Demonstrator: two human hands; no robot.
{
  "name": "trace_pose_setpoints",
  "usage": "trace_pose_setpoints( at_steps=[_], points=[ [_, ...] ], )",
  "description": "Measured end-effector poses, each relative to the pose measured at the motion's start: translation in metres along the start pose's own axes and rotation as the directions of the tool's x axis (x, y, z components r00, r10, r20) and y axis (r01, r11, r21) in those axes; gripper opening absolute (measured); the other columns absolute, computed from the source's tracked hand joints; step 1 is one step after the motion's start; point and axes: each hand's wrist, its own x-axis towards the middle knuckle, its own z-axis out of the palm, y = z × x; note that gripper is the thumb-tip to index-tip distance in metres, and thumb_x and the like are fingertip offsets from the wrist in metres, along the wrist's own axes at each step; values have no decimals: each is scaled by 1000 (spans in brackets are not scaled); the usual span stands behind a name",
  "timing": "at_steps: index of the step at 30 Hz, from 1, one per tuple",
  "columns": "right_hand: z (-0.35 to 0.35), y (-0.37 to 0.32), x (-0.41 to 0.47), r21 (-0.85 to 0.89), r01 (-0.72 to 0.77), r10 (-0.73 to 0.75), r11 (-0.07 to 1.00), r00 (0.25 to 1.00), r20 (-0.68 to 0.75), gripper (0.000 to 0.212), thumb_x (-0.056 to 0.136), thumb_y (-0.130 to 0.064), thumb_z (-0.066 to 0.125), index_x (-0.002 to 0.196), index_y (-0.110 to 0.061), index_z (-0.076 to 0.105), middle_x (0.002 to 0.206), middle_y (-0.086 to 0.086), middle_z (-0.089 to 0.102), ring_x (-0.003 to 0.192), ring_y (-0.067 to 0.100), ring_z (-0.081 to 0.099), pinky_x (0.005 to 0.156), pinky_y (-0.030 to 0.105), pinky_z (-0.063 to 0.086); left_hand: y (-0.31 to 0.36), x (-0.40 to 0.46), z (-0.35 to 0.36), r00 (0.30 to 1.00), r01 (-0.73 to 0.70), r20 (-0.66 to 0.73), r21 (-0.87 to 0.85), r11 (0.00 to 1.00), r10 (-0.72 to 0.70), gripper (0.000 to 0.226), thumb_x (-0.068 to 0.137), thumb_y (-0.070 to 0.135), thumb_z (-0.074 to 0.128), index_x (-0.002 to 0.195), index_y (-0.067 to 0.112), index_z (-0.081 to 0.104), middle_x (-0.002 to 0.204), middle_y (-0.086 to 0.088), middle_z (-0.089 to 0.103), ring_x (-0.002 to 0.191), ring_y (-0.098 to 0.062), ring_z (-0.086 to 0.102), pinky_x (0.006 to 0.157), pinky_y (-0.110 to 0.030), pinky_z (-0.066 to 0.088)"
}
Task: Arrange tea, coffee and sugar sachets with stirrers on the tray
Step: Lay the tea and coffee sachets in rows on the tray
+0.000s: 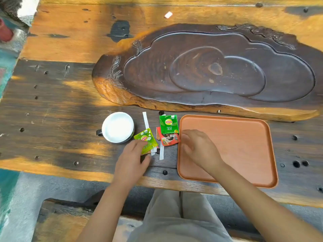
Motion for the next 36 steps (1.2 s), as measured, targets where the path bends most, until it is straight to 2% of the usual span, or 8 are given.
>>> trace_pose_setpoints(
  at_steps=[3,8,11,15,21,26,30,36],
  points=[
    [12,-3,36,-181,125,-136,975,989,-50,49,82,-15,59,130,-16,51,132,7,55,122,29,46,99,39,39,-1,17,15,998,-55,-5,120,991,57,45,78,14,65,122,10,54,127,-9,55,117,-26,49,84,-38,49],
    [30,4,69,-364,197,-163,910,979,123,52,83,-13,54,134,-13,45,141,11,46,131,27,38,108,37,26,-6,26,31,1000,-21,24,186,982,16,50,77,11,66,125,10,53,134,-12,52,118,-29,51,81,-42,52],
    [39,8,73,-425,264,-253,866,964,84,30,73,-9,60,103,-9,64,103,8,69,99,30,61,90,32,40,-10,24,34,1000,-14,-7,181,983,16,45,72,6,70,115,9,59,123,-12,59,110,-30,57,69,-40,55],
    [43,11,70,-448,337,-386,828,922,-20,22,48,-5,77,60,-14,61,57,0,63,54,23,60,56,23,46,-13,23,37,998,-27,-44,152,988,34,25,70,2,71,93,7,64,115,-12,63,104,-29,59,61,-37,55],
    [34,12,66,-311,366,-435,877,880,-190,17,63,3,70,72,-10,66,71,3,70,66,25,64,58,29,53,-5,13,26,981,45,-194,61,997,-32,8,81,4,59,85,10,57,89,-7,64,83,-26,58,62,-33,50],
    [3,11,44,-167,391,-423,905,792,-441,14,81,-3,60,90,-6,70,90,5,74,86,21,66,82,27,51,7,-2,5,950,101,-296,-9,995,-99,7,84,4,57,86,11,56,89,-4,64,84,-23,58,70,-27,44],
    [-15,41,16,-188,321,-372,928,782,-500,15,86,-6,57,92,-3,70,96,6,72,95,15,60,94,16,41,37,8,2,935,-131,-335,-12,991,120,9,85,10,47,82,10,54,92,-6,65,91,-14,54,83,-10,36],
    [-10,95,-11,-254,189,-286,949,854,-434,19,84,-6,50,86,-2,69,88,9,71,88,27,65,83,29,48,78,54,62,892,-430,-123,71,900,435,12,76,-1,51,83,4,60,87,-11,66,88,-22,55,75,-30,45]
  ],
)
